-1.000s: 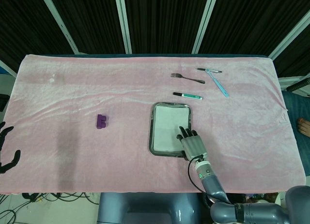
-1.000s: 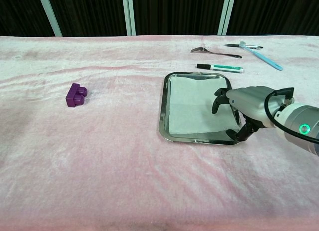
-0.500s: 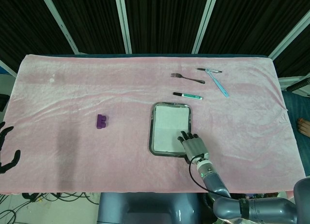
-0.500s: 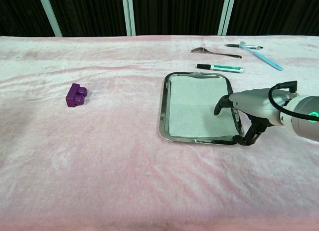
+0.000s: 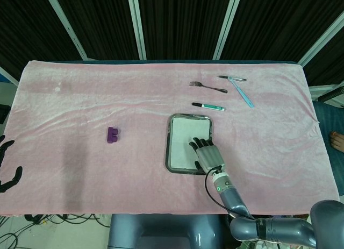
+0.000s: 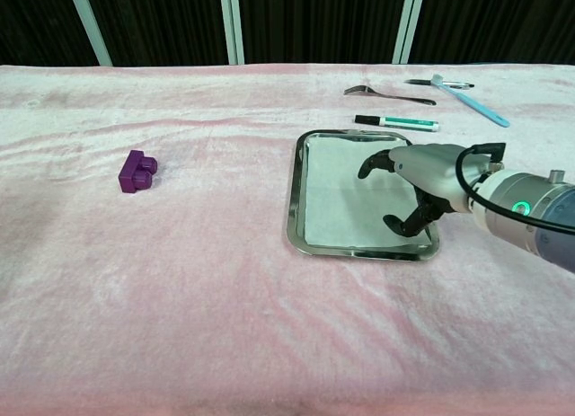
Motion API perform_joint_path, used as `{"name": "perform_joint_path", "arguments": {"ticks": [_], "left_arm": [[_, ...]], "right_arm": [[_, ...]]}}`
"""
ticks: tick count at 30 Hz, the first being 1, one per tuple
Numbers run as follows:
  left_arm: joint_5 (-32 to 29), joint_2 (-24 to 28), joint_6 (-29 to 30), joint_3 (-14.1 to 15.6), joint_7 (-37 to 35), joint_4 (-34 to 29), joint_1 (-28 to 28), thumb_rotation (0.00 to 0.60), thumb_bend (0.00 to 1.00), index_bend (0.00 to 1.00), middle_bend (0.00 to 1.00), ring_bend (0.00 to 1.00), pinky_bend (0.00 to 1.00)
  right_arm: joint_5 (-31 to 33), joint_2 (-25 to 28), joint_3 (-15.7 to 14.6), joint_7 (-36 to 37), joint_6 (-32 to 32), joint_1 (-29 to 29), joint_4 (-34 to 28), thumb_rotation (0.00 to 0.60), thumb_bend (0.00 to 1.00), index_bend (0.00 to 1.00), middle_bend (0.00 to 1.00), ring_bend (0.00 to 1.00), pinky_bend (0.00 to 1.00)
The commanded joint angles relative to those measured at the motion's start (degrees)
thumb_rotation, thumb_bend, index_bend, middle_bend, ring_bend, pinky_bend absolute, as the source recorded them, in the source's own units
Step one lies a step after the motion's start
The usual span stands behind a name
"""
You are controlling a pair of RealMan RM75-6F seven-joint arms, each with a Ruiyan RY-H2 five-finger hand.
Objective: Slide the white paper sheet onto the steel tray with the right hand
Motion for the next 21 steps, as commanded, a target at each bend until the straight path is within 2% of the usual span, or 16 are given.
{"name": "perform_joint_path", "arguments": {"ticks": [1, 8, 21], "left_arm": [[-0.03, 0.02, -0.02, -0.01, -0.03, -0.01, 0.0, 0.6, 0.4, 0.15, 0.04, 0.0, 0.0], [-0.06, 0.08, -0.14, -0.03, -0.2, 0.06, -0.04, 0.6, 0.4, 0.15, 0.04, 0.0, 0.0], [-0.06, 0.14, -0.26, 0.01, -0.23, 0.03, -0.08, 0.6, 0.4, 0.15, 0.04, 0.0, 0.0]], "right_arm": [[0.24, -1.8, -0.01, 0.68, -1.63, 0.33, 2.61, 0.6, 0.4, 0.2, 0.1, 0.14, 0.17], [0.71, -4.98, -0.18, 0.25, -1.73, 0.81, 6.67, 0.6, 0.41, 0.21, 0.1, 0.14, 0.17], [1.5, -5.51, -0.02, -1.97, 0.08, 0.71, 5.64, 0.6, 0.41, 0.23, 0.1, 0.14, 0.17]]}}
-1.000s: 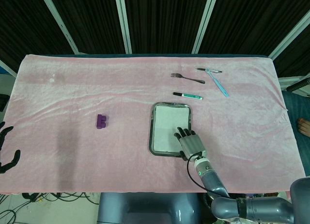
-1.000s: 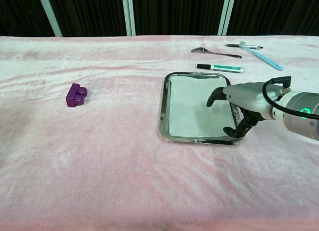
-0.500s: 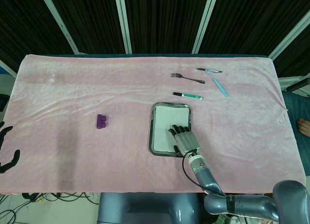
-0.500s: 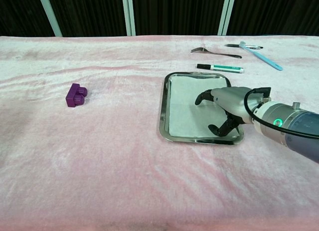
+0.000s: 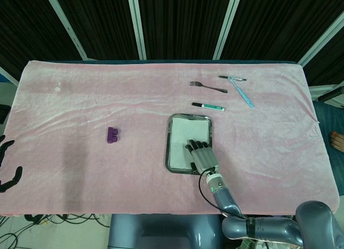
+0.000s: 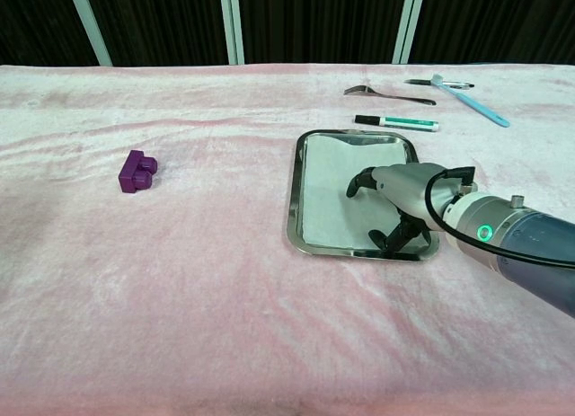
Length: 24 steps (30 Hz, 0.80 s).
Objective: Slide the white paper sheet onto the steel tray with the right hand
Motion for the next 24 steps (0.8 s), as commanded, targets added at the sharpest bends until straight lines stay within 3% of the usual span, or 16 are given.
{"name": "perform_joint_path", "arguments": {"ticks": [1, 24], "left_arm": [[0.0, 0.0, -0.01, 0.01, 0.01, 0.0, 0.0, 0.6, 0.4, 0.15, 0.04, 0.0, 0.0], [-0.1, 0.07, -0.08, 0.03, 0.16, -0.09, 0.0, 0.6, 0.4, 0.15, 0.04, 0.0, 0.0]], "right_arm": [[0.68, 0.07, 0.03, -0.83, 0.35, 0.05, -0.45, 0.6, 0.41, 0.23, 0.1, 0.14, 0.17], [3.61, -0.57, 0.35, -3.92, 1.81, 0.53, -1.99, 0.6, 0.41, 0.24, 0.1, 0.14, 0.17]]}}
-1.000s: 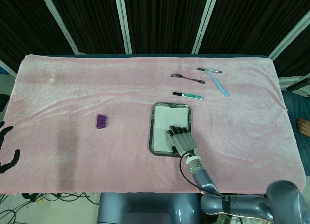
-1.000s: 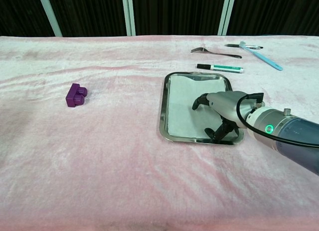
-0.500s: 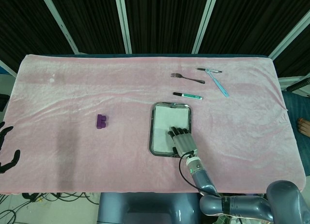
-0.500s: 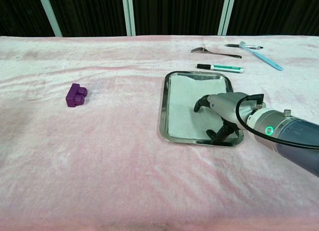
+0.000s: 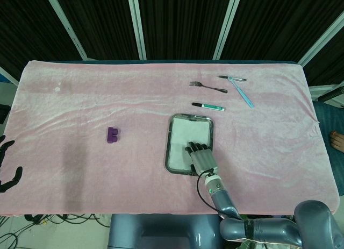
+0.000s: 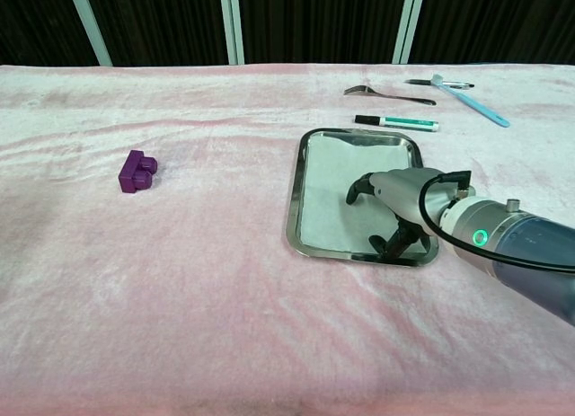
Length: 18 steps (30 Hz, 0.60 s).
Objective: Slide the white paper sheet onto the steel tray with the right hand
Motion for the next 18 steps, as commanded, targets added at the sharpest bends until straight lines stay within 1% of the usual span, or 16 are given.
{"name": "perform_joint_path", "arguments": {"ticks": [1, 7, 12, 18], "left_arm": [[-0.09, 0.02, -0.02, -0.03, -0.07, 0.0, 0.01, 0.6, 0.4, 0.15, 0.04, 0.0, 0.0], [-0.02, -0.03, -0.03, -0.01, -0.02, 0.06, -0.01, 0.6, 0.4, 0.15, 0.04, 0.0, 0.0], [-0.07, -0.01, 0.03, -0.06, -0.06, 0.03, 0.01, 0.6, 0.4, 0.15, 0.04, 0.0, 0.0], [0.02, -0.01, 0.21, -0.06, -0.24, 0.14, 0.08, 0.6, 0.39, 0.15, 0.04, 0.0, 0.0]], "right_arm": [[0.13, -0.01, 0.08, -0.08, 0.1, 0.0, 0.07, 0.6, 0.41, 0.24, 0.1, 0.14, 0.17], [-1.03, 0.59, 0.6, 0.57, 0.96, -0.22, -0.6, 0.6, 0.41, 0.24, 0.1, 0.14, 0.17], [-3.59, 2.14, 1.24, 2.09, 2.38, -0.81, -2.43, 0.6, 0.41, 0.24, 0.1, 0.13, 0.17], [-7.88, 7.02, 1.11, 3.6, 4.94, -2.39, -7.4, 0.6, 0.39, 0.24, 0.09, 0.13, 0.17]]}}
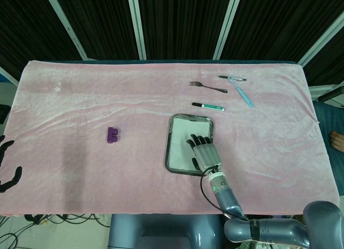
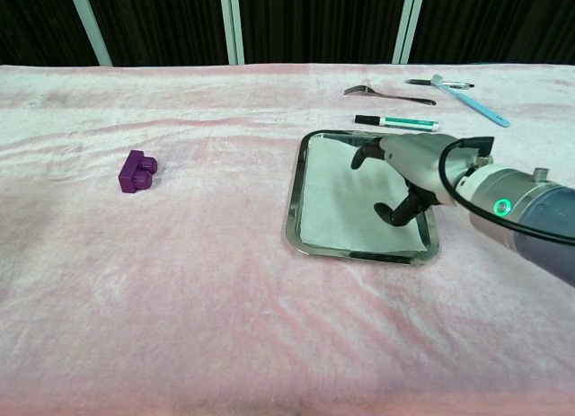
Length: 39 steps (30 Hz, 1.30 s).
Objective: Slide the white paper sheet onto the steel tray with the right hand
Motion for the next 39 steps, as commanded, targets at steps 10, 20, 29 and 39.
{"name": "perform_joint_path", "arguments": {"ticks": [10, 20, 29, 39], "left_arm": [[1.46, -0.5, 1.53, -0.07, -0.07, 0.3, 0.19, 0.6, 0.4, 0.15, 0.04, 0.0, 0.0], [1.99, -0.96, 2.58, -0.17, 0.39, 0.22, 0.44, 0.6, 0.4, 0.12, 0.04, 0.0, 0.0], [0.45, -0.03, 1.45, -0.09, -0.1, -0.94, 0.68, 0.6, 0.4, 0.12, 0.04, 0.0, 0.0], [0.47, 0.26, 1.16, 0.17, 0.56, -1.11, 0.72, 0.6, 0.4, 0.12, 0.04, 0.0, 0.0]], "right_arm": [[-21.85, 22.08, -8.45, 15.16, 8.78, -12.1, -9.64, 0.6, 0.27, 0.15, 0.06, 0.11, 0.17], [-32.4, 27.34, -14.73, 29.38, 18.93, -25.1, -2.57, 0.6, 0.27, 0.11, 0.06, 0.11, 0.17], [-37.67, 24.56, -16.19, 30.89, 28.31, -34.23, 2.25, 0.6, 0.27, 0.09, 0.06, 0.11, 0.17], [-39.69, 23.87, -15.34, 34.04, 29.13, -38.14, 5.88, 0.6, 0.27, 0.09, 0.05, 0.11, 0.17]]}}
